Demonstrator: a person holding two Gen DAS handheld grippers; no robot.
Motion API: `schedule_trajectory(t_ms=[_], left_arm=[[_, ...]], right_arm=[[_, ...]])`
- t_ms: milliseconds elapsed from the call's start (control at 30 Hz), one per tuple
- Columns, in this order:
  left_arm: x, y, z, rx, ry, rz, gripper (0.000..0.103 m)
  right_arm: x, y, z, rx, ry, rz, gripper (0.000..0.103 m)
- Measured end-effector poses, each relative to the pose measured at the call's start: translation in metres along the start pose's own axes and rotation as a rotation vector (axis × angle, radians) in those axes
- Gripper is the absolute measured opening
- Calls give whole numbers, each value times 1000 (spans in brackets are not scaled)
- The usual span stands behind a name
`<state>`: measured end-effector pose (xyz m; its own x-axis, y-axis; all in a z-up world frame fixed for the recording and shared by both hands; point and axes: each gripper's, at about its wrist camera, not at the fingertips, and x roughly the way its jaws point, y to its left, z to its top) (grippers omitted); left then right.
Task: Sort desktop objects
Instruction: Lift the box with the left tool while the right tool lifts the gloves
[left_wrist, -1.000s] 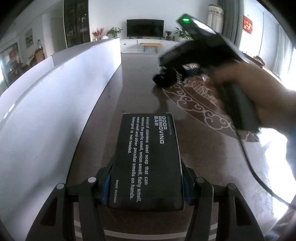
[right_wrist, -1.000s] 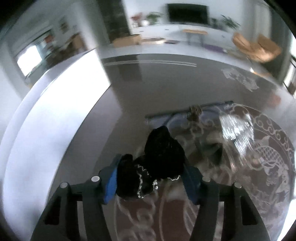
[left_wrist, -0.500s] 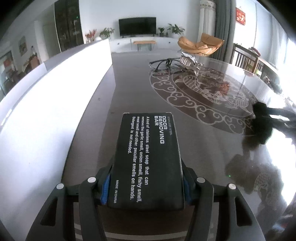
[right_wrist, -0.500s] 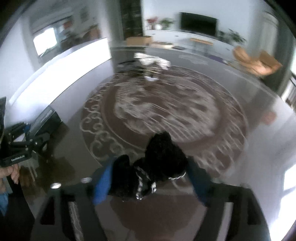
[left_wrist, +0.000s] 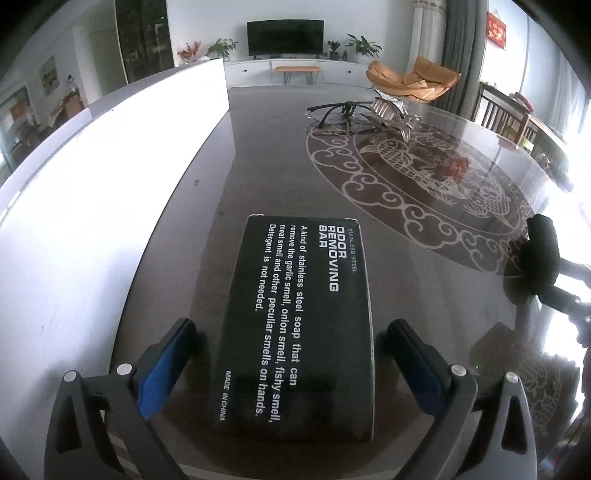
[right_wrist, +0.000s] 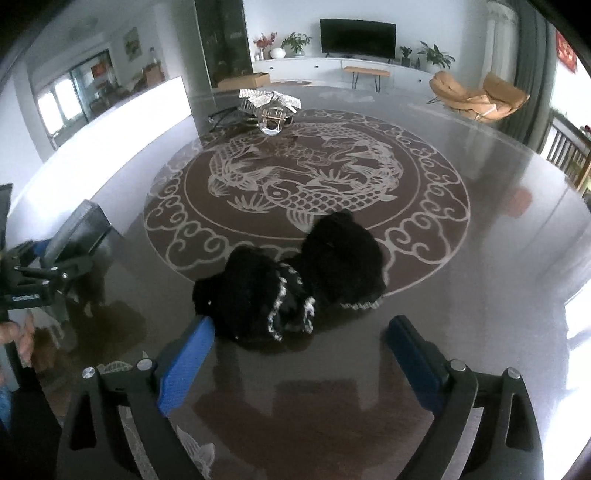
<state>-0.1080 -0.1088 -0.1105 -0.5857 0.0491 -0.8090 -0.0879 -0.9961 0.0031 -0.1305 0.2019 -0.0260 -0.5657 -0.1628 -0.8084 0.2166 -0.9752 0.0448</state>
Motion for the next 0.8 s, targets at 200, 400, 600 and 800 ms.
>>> schedule_trajectory(t_ms=[200, 400, 600, 800], left_arm=[[0, 0, 0, 0, -1, 1, 103], [-1, 0, -1, -1, -3, 2, 103], [-1, 1, 0, 3, 6, -4, 103], [-2, -1, 0, -15, 28, 11, 103]], right_arm=[[6, 8, -2, -14, 5, -55, 103], [6, 7, -1, -15, 6, -56, 103], [7, 7, 2, -18, 40, -48, 103], [5, -3, 20, 199, 52, 67, 103]])
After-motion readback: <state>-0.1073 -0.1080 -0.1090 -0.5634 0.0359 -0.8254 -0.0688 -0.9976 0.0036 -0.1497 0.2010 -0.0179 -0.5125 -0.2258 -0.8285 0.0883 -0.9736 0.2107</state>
